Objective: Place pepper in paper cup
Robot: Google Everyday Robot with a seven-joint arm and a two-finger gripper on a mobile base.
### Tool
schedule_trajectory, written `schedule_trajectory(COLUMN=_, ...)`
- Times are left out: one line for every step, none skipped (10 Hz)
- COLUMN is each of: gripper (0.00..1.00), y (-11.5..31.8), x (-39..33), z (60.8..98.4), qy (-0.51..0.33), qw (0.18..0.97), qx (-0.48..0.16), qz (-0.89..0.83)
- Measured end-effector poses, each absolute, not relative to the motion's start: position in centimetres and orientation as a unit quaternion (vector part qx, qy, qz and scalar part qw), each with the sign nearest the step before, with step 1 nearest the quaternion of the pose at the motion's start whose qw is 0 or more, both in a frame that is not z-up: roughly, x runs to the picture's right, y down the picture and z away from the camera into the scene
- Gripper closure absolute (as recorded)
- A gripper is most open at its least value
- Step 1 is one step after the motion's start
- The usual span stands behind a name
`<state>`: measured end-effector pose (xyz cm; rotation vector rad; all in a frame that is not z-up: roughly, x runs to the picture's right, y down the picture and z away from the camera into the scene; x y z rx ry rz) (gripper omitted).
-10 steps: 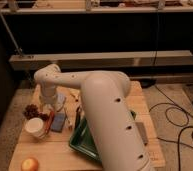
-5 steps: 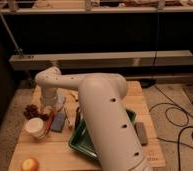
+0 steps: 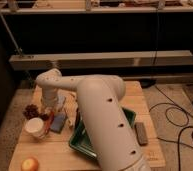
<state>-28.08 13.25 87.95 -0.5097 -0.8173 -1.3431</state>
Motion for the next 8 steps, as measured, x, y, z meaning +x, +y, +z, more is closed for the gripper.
schedule_trajectory(gripper=0.44, y=13.44, x=-27.96, z=88.13, qy=-0.364, qw=0.678, qx=-0.23, qz=-0.596)
schedule_trajectory(gripper=0.44, y=13.65, x=-27.69, z=88.37, qy=-0.363, qw=0.678, qx=-0.234, qz=-0.595)
schedule_trajectory(gripper=0.44, y=13.71, x=-27.52, z=88.54, qy=-0.362, qw=0.679, qx=-0.236, qz=-0.594)
schedule_trajectory(gripper=0.44, y=13.76, x=-27.43, z=88.67, qy=-0.362, qw=0.68, qx=-0.237, qz=-0.592)
schedule_trajectory(gripper=0.44, y=13.8, x=-27.33, z=88.75, qy=-0.361, qw=0.68, qx=-0.238, qz=-0.592)
schedule_trajectory(gripper=0.49, y=13.82, x=-27.22, z=88.81, qy=-0.36, qw=0.681, qx=-0.238, qz=-0.592)
schedule_trajectory(gripper=0.58, y=13.7, x=-27.19, z=88.82, qy=-0.36, qw=0.682, qx=-0.237, qz=-0.591)
schedule_trajectory(gripper=0.66, y=13.52, x=-27.18, z=88.8, qy=-0.36, qw=0.683, qx=-0.235, qz=-0.591)
